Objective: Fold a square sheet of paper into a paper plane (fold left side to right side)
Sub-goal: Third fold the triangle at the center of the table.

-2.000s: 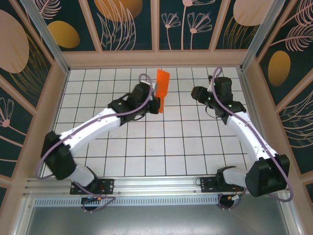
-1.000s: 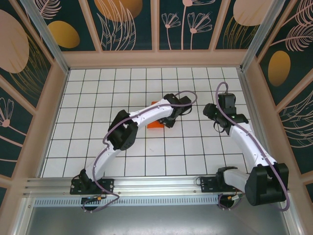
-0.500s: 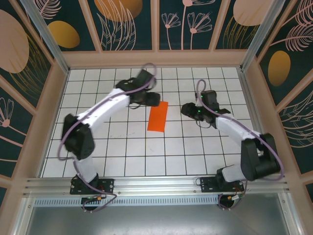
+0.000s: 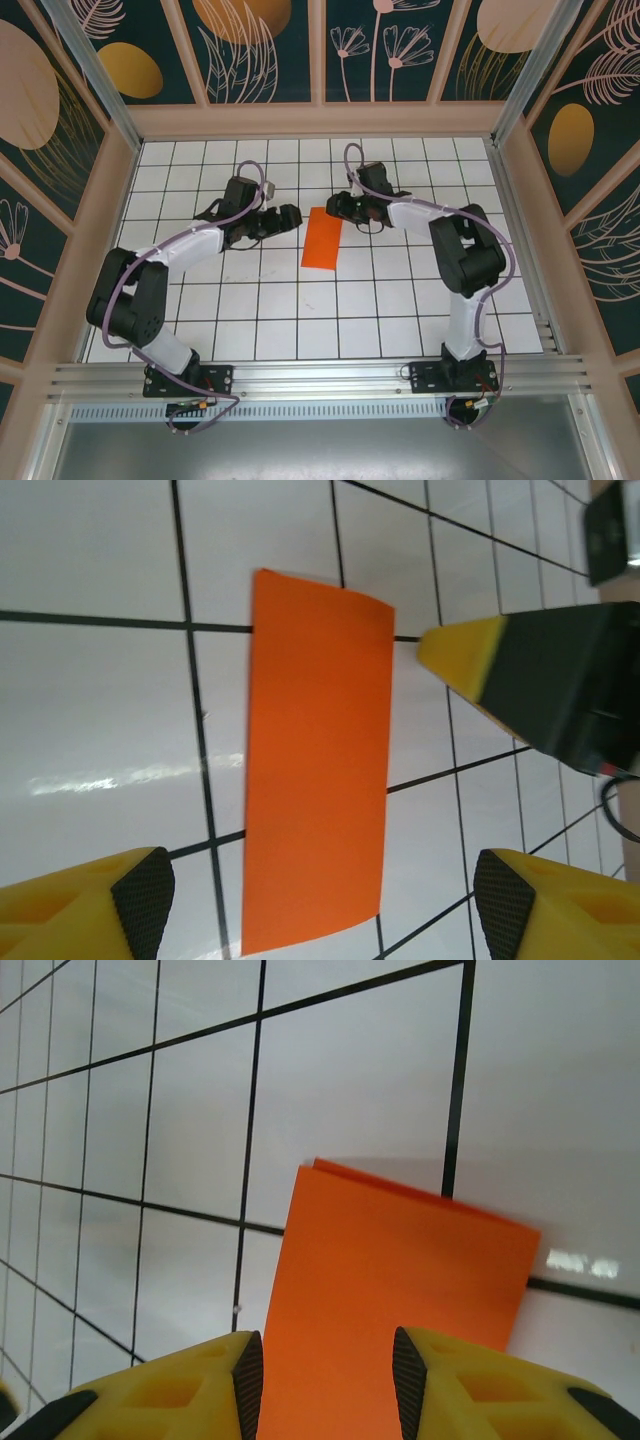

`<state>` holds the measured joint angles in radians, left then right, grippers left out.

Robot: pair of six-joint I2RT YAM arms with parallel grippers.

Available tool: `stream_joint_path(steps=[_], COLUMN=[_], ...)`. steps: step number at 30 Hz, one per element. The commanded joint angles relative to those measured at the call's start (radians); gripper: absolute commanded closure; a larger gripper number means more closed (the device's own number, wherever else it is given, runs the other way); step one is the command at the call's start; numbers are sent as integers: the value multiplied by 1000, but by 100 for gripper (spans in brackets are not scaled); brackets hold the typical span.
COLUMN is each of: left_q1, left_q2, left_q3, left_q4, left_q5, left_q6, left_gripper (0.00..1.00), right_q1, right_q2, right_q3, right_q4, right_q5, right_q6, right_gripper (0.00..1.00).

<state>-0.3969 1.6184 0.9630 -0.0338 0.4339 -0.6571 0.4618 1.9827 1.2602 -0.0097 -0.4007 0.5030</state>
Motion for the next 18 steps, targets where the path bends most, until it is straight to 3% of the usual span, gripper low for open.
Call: stream_joint_path(steps=[1,18], left_q1=[9,6], left_q2=[44,229], left_q3=[-21,3], left_q4=[100,165], left_q5=[68,154], left_q6=[-33,-65], left_gripper=[20,29], right_q1=[6,3], right_q2=[51,188], right_q3=[57,156], right_q4=[-51,-205], right_q5=[19,79], right_q6=[-42,-177], right_gripper=[58,63])
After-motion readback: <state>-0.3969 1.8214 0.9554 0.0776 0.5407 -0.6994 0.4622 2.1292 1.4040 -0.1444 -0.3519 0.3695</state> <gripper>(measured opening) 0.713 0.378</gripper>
